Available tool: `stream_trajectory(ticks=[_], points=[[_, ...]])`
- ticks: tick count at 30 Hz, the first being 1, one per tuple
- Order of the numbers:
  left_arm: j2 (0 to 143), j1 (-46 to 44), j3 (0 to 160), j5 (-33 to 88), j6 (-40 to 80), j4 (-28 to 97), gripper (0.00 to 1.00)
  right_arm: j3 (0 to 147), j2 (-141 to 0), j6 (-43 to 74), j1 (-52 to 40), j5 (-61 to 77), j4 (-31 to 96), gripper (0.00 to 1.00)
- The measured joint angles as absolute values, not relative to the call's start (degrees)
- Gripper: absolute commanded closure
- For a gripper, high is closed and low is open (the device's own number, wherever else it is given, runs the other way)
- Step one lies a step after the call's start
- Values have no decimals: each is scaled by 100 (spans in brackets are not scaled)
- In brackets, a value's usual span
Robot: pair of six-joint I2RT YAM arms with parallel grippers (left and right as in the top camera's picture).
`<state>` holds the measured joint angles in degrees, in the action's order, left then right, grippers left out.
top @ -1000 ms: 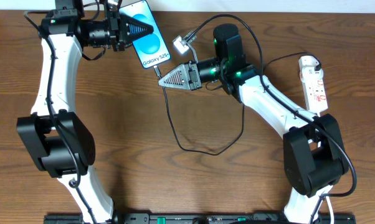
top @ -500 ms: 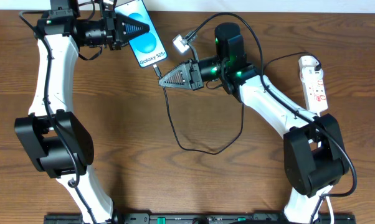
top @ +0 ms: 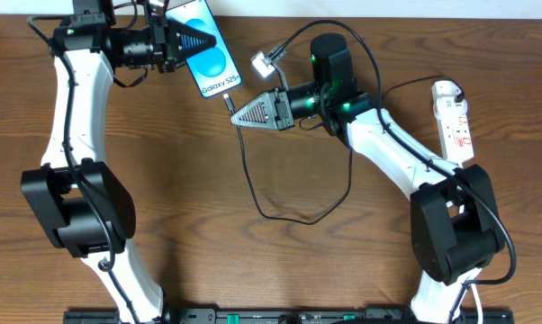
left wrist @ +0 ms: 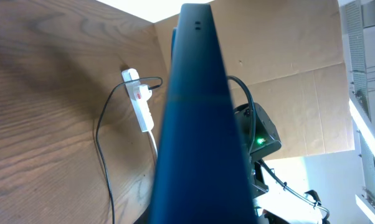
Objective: Plug charger to phone and switch on socket
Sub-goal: 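Align and push the USB-C plug into the phone's bottom port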
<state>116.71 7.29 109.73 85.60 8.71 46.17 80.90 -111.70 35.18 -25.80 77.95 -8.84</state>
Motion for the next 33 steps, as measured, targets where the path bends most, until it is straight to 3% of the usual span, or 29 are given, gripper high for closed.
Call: stream_trajectory(ticks=[33], points=[[11671,593,10973,8558,871,4600,93,8090,-11170,3518,-2526,7776,-794,99]])
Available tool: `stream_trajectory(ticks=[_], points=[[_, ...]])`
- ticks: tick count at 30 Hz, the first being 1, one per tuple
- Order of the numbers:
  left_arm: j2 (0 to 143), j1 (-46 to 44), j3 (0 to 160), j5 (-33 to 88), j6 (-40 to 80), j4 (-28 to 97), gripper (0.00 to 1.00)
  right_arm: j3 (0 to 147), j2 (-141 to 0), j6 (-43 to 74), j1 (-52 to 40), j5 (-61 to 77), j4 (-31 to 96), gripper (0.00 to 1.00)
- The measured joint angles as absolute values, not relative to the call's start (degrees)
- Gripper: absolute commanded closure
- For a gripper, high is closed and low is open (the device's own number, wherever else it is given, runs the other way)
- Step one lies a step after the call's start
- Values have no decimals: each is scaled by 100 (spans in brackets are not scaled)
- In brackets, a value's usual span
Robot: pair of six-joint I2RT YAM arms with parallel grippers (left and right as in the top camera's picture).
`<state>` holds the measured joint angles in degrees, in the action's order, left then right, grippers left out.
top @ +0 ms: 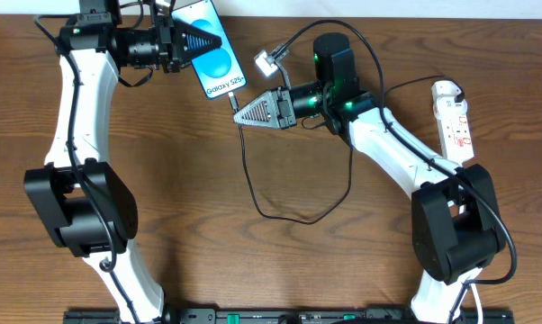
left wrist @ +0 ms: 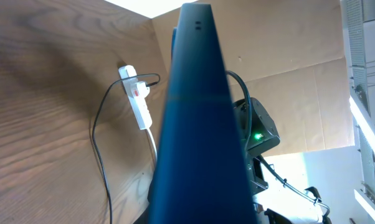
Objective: Plug charger to phone and switch on socket
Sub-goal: 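Align and push the USB-C plug into the phone's bottom port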
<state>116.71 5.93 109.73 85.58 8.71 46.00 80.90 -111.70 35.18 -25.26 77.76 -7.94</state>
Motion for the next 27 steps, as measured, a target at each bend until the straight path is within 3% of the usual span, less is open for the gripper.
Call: stream_trajectory(ticks=[27], points=[[11671,593,10973,8558,871,4600,93,8090,-11170,3522,-2569,7721,-794,99]])
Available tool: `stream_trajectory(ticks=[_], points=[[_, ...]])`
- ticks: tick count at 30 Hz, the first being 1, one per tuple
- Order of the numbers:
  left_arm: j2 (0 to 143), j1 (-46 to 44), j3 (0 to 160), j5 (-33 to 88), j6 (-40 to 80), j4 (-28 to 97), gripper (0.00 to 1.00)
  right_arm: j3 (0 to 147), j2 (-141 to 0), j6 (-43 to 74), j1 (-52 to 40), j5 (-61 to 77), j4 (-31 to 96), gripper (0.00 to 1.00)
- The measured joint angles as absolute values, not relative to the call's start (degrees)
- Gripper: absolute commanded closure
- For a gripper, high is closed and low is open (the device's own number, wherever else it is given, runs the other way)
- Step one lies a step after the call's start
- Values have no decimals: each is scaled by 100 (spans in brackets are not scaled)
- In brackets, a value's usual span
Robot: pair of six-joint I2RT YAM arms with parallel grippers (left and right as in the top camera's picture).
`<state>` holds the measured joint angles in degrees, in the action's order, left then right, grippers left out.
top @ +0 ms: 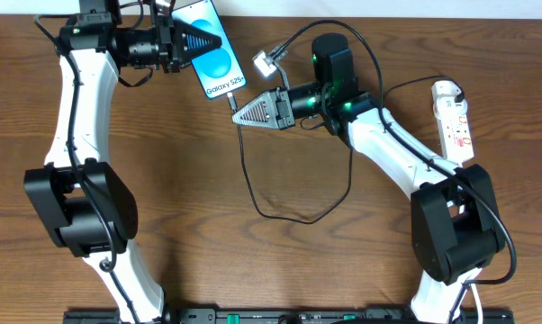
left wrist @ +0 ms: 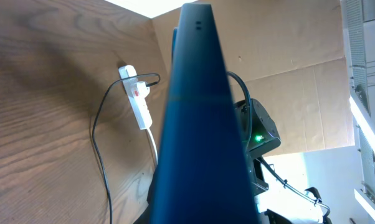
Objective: Plug charger to phone and switch on socket
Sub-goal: 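Align and push the USB-C plug into the phone's bottom port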
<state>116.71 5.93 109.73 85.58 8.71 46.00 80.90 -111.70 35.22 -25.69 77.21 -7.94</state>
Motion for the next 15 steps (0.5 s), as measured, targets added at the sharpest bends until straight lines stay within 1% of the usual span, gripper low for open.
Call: stream_trajectory(ticks=[15], points=[[11671,589,10973,8558,869,4600,93,8090,-11170,3522,-2569,7690,-794,99]])
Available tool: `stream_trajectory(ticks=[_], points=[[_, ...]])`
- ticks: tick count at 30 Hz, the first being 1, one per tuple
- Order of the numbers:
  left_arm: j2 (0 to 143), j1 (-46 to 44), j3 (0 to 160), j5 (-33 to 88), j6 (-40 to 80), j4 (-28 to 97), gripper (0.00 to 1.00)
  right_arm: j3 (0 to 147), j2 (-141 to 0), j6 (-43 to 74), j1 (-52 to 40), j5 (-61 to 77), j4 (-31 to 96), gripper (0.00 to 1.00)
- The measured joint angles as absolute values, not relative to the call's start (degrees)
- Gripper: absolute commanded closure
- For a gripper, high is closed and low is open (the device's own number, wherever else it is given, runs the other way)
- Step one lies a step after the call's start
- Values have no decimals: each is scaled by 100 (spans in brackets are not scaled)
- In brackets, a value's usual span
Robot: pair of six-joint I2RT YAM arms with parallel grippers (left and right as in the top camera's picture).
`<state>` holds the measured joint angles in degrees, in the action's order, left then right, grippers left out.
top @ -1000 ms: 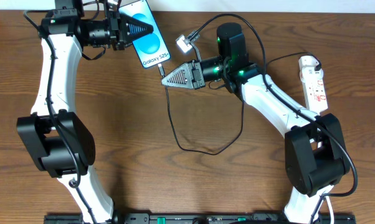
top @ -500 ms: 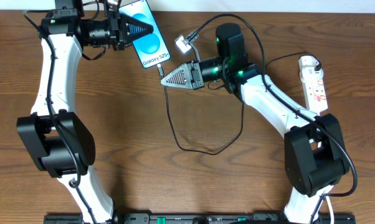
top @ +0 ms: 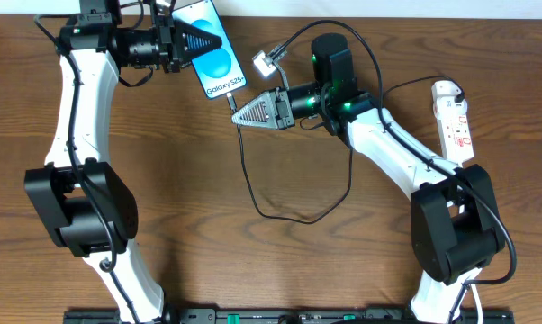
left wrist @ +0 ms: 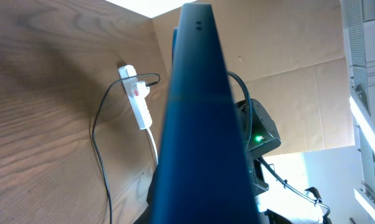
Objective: Plug charger to phone and switch on socket
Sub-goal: 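Align and push the USB-C plug into the phone's bottom port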
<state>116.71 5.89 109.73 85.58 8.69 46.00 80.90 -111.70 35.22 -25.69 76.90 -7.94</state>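
The phone (top: 215,56), blue screen up and marked Galaxy S25+, is held above the table's far edge with my left gripper (top: 199,40) shut on its upper end. In the left wrist view its dark blue edge (left wrist: 200,124) fills the middle and hides the fingers. My right gripper (top: 238,112) is shut on the black charger cable just behind its plug (top: 229,97). The plug tip lies right at the phone's lower end; whether it is seated cannot be told. The white socket strip (top: 455,115) with its red switch (left wrist: 137,92) lies at the far right.
The black cable (top: 284,216) hangs from the plug in a loop over the middle of the wooden table (top: 163,198) and runs back towards the strip. A small white connector (top: 263,63) on another black lead sits just above the right gripper.
At first my left gripper held the phone a little lower, with my right gripper holding the plug at the phone's lower end. The phone then stood slightly farther up and to the right, and both arms have stayed still from that point.
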Motion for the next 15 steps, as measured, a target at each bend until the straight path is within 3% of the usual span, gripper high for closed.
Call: stream_trajectory(ticks=[15], points=[[11671,589,10973,8493,827,4589,93,8090,-11168,3691,-2569,7463,-659,99]])
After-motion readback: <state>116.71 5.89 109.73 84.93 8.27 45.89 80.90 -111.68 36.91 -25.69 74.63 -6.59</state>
